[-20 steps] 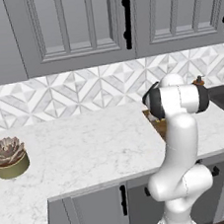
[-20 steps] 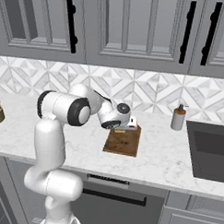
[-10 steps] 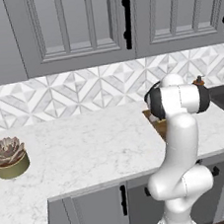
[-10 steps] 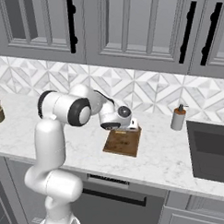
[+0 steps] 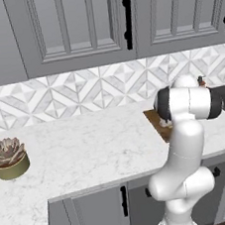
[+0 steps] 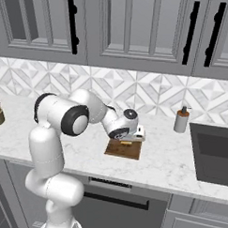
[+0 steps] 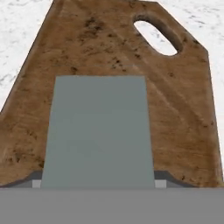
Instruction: Pick up the sponge from the counter and clean the cutting board by briefly scrubbing or pressing down on the cutting board. Once finished, release the sponge.
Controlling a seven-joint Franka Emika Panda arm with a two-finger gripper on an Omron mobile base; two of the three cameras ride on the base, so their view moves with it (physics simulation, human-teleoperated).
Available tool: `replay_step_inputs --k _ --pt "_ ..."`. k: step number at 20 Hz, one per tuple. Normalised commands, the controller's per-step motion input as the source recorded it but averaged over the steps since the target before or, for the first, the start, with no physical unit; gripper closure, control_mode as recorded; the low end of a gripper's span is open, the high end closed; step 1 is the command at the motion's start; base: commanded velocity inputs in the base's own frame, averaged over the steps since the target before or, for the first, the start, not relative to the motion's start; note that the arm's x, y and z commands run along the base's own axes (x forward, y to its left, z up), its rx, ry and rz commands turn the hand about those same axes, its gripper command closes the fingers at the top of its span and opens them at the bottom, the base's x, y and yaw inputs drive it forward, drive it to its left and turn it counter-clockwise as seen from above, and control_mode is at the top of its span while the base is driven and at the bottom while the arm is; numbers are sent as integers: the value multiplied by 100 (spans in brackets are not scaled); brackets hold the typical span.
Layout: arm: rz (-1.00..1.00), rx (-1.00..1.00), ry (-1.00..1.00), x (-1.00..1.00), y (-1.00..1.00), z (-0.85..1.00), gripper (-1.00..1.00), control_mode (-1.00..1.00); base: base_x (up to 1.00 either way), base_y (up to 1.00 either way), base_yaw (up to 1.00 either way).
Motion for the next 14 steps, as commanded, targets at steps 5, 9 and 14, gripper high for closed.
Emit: replay_step_inputs --k 5,9,14 --pt "0 0 19 -72 -39 0 100 -100 0 0 0" --pt "0 0 6 -36 -15 0 100 -100 0 0 0" --pt "0 0 -9 33 0 -6 100 -100 0 0 0"
